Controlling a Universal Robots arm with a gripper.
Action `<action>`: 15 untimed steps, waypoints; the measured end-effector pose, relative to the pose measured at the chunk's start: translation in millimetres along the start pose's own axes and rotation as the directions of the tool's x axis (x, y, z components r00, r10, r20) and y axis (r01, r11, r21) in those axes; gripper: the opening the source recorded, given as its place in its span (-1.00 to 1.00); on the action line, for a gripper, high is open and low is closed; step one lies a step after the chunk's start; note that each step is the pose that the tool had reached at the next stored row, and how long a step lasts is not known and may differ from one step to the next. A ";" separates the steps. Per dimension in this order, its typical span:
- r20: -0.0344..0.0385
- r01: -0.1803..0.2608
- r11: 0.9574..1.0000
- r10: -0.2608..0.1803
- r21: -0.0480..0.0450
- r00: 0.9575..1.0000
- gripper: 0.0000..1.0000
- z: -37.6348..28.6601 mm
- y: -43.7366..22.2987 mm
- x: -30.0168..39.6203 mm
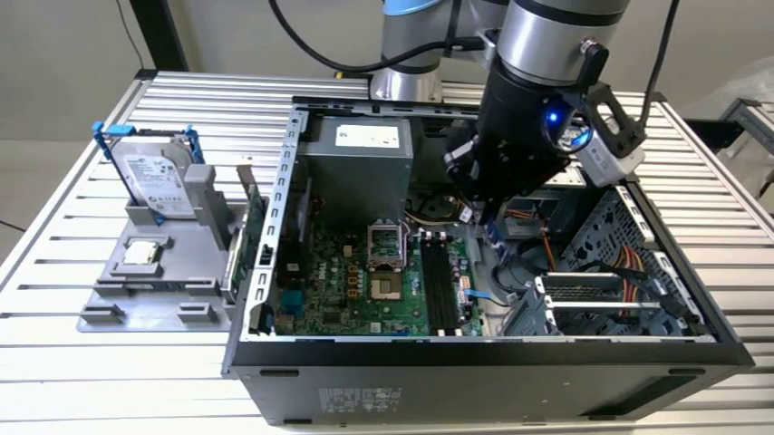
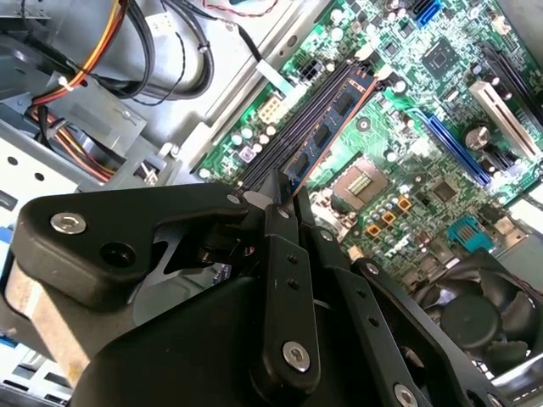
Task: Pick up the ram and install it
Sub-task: 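Insert the ram into the slot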
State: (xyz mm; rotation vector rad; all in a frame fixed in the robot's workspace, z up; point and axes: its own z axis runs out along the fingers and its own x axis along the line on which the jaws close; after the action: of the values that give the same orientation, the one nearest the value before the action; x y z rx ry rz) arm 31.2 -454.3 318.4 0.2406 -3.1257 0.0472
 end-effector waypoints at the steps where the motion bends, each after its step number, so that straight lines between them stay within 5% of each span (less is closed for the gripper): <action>1: 0.000 0.000 1.000 0.000 0.001 1.000 -1.00 0.2 0.0 0.0; 15: -0.002 0.000 1.000 0.000 0.012 1.000 -1.00 3.0 0.1 0.0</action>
State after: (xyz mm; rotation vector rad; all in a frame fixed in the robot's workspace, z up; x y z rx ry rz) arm 31.2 -454.3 315.4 0.2404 -3.1243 0.0668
